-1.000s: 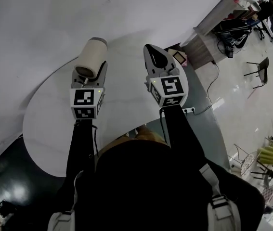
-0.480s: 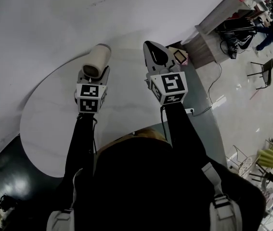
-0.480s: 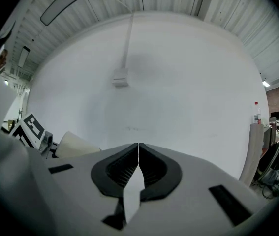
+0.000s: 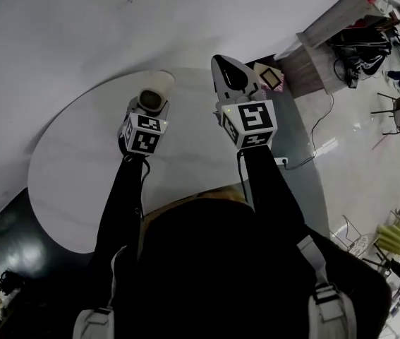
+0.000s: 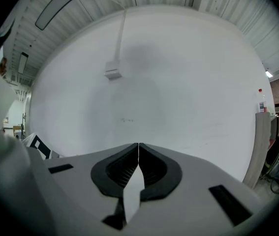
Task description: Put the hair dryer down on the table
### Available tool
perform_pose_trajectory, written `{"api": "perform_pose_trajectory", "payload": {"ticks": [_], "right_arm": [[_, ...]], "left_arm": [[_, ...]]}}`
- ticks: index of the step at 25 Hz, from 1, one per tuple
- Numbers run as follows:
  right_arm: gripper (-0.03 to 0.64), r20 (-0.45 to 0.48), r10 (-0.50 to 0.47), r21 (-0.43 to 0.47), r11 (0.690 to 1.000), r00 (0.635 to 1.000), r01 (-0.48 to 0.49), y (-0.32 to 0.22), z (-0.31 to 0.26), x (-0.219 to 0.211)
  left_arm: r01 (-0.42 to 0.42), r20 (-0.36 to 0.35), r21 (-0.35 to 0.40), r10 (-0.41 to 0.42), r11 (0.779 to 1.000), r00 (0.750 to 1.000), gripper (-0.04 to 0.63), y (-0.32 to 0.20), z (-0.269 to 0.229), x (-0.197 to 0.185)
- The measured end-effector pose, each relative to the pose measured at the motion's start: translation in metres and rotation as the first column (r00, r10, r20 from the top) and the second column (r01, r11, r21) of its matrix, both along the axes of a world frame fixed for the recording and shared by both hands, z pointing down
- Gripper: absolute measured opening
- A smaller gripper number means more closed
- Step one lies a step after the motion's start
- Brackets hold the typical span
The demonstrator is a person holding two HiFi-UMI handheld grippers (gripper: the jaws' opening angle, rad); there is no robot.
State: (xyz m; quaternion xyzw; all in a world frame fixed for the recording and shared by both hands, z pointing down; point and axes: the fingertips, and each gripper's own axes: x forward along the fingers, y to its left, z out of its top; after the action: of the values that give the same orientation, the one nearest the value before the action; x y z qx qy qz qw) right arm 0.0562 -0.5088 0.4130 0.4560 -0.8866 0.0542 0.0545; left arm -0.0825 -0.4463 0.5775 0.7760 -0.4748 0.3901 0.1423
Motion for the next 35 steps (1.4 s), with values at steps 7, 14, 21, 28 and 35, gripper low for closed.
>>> {"api": "perform_pose_trajectory", "payload": {"ticks": [7, 14, 21, 28, 35], "right_arm": [[0.026, 0.011, -0.04, -0.018, 0.999, 0.999, 0.041, -0.003, 0.012, -0.012], [0.026, 0.013, -0.051, -0.029, 0.998, 0.999, 0.052, -0.007, 0.016, -0.017], [0.026, 0.011, -0.052, -0.044, 0.998, 0.999, 0.053, -0.01, 0.023, -0.018], [0.026, 0.009, -0.069, -0.049, 0.996, 0.998, 0.069, -0.012, 0.027, -0.028], [0.026, 0.002, -0.074, -0.055, 0.996, 0.997, 0.074, -0.012, 0.028, -0.034]], "left_arm": [[-0.075, 0.177, -0.09, 0.09, 0.993, 0.98, 0.209, -0.004, 0.029, -0.002], [-0.168, 0.346, -0.206, 0.232, 0.964, 0.909, 0.209, 0.006, 0.071, -0.008], [-0.127, 0.252, -0.257, 0.193, 0.958, 0.948, 0.21, 0.012, 0.095, -0.008], [-0.172, 0.099, -0.381, 0.225, 0.908, 0.969, 0.23, 0.024, 0.103, 0.002], [-0.251, 0.009, -0.467, 0.288, 0.848, 0.958, 0.31, 0.045, 0.111, 0.014]]}}
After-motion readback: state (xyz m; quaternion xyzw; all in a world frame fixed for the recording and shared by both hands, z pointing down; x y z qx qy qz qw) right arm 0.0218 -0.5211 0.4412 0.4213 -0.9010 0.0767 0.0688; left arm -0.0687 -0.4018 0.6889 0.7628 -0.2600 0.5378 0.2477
